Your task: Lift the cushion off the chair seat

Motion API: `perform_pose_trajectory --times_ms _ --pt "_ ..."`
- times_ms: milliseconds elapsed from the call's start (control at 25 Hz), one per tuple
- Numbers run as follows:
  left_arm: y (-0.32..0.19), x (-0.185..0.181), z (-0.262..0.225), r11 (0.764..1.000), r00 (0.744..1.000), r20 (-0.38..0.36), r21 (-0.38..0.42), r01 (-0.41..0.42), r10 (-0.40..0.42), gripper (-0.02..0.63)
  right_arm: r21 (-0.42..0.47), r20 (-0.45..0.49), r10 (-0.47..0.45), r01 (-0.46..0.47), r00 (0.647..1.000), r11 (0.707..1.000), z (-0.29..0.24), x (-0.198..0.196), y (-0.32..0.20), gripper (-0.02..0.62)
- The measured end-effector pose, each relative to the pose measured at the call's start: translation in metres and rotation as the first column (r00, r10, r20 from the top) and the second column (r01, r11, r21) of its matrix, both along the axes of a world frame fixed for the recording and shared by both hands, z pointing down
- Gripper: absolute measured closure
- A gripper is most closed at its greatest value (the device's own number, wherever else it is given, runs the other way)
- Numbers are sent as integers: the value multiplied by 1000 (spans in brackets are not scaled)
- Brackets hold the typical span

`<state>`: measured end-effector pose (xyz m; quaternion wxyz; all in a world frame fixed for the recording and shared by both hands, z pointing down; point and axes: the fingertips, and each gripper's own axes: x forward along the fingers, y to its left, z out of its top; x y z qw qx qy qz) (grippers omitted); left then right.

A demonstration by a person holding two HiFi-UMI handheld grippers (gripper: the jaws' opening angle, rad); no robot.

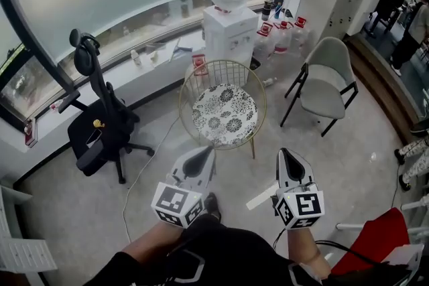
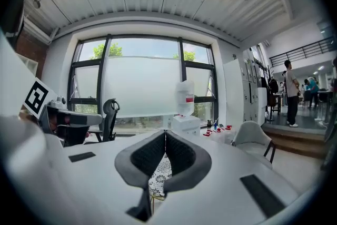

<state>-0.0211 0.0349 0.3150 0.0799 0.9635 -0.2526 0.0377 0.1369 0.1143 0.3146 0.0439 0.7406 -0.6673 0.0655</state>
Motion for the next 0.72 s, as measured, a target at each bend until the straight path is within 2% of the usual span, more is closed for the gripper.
perform_pose_trajectory --times_ms 120,320,720 --pt "-29 0 2 1000 1000 2 -17 10 -10 598 -15 -18 -36 36 999 999 0 -4 -30 586" --pt "-68 0 0 999 999 12 -14 32 -32 598 -67 -14 5 -6 1000 998 2 10 -71 586" --pt "-132 -3 5 998 998 1 -27 63 -63 598 -63 -16 -35 34 999 997 -3 18 -147 586"
